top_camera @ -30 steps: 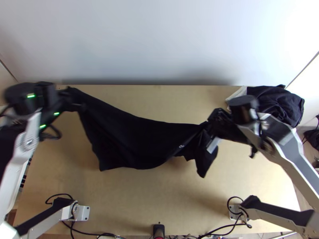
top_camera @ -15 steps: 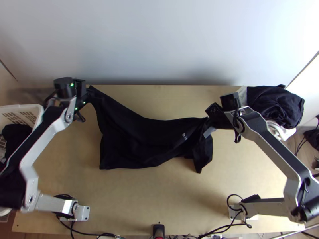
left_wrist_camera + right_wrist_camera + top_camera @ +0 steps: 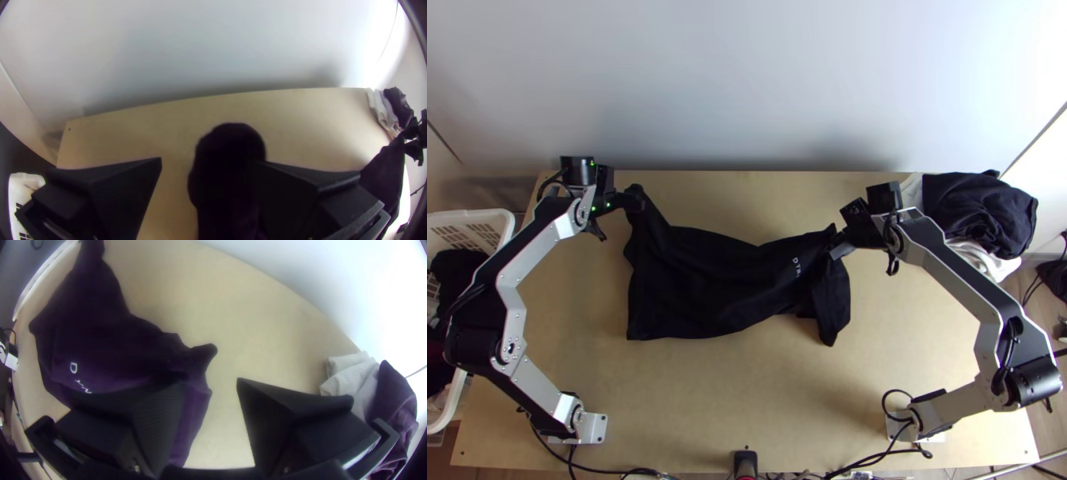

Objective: Fold the t-shirt

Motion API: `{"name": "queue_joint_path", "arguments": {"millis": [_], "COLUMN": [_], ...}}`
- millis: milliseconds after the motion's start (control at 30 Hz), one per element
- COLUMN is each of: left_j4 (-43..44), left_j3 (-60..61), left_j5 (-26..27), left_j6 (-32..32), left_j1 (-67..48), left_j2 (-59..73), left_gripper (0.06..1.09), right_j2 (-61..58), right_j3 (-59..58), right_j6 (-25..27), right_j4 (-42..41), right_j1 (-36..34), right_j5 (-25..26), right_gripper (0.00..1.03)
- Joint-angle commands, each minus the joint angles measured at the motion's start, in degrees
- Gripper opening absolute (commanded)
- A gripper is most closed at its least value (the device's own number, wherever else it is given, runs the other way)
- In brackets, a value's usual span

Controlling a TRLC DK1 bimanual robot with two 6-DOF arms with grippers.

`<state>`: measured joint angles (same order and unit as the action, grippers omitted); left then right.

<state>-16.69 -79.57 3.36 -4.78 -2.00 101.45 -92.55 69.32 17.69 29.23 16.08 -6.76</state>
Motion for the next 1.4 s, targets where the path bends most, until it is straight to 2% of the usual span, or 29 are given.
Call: {"name": "queue_joint_path", "arguments": {"millis": [0, 33, 67, 200, 333, 433, 500, 700, 900, 1067, 1167, 1367], "left_j4": [-10.91, -13.2, -15.39, -22.25, -33.15, -36.66, -39.74, -45.54, -46.95, -42.73, -40.44, -36.31], "left_j3": [-0.32, -0.23, -0.06, 3.02, 6.88, 12.33, 15.5, 21.56, 26.66, 30.88, 33.25, 36.15], "left_j5": [9.48, 10.0, 10.18, 10.27, 11.67, 11.67, 11.67, 11.5, 9.39, 7.02, 6.66, 6.49], "left_j6": [0.38, 0.47, 0.47, 0.56, -1.55, -3.4, -5.24, -6.39, -6.39, -6.12, -6.12, -6.3], "left_j1": [1.47, 1.56, 1.56, 1.3, -0.02, -2.13, -3.36, -8.63, -11.45, -11.01, -10.92, -10.22], "left_j2": [-4.33, -5.65, -7.14, -14.88, -21.64, -27.01, -29.29, -31.58, -32.19, -33.51, -33.51, -33.51], "left_gripper": [1.03, 1.03, 1.03, 1.03, 1.03, 1.01, 0.95, 0.95, 0.94, 0.94, 0.85, 0.84], "right_j2": [-1.23, -1.14, -0.87, 1.41, 5.63, 8.97, 11.25, 16.35, 22.5, 26.2, 28.13, 31.65], "right_j3": [1.43, 1.52, 1.52, 1.7, 1.78, 1.26, 0.64, -0.41, -3.05, -5.33, -6.74, -9.29], "right_j6": [-3.37, -4.07, -4.77, -6.09, -6.53, -6.88, -6.88, -7.59, -7.76, -7.67, -7.59, -8.03], "right_j4": [-1.28, -1.28, -1.28, -1.28, -0.49, 1.44, 2.06, 5.57, 9.17, 12.43, 14.45, 18.23], "right_j1": [-0.34, -0.34, -0.43, -0.52, 0.18, 0.36, 0.36, 0.18, 2.38, 4.67, 6.34, 9.15], "right_j5": [0.0, 0.0, 0.0, 0.0, -0.09, -0.09, -0.09, -0.09, -0.09, -0.09, -0.09, -0.27], "right_gripper": [0.92, 0.98, 0.99, 0.99, 0.99, 0.99, 0.99, 0.99, 0.99, 0.99, 0.99, 0.99]}}
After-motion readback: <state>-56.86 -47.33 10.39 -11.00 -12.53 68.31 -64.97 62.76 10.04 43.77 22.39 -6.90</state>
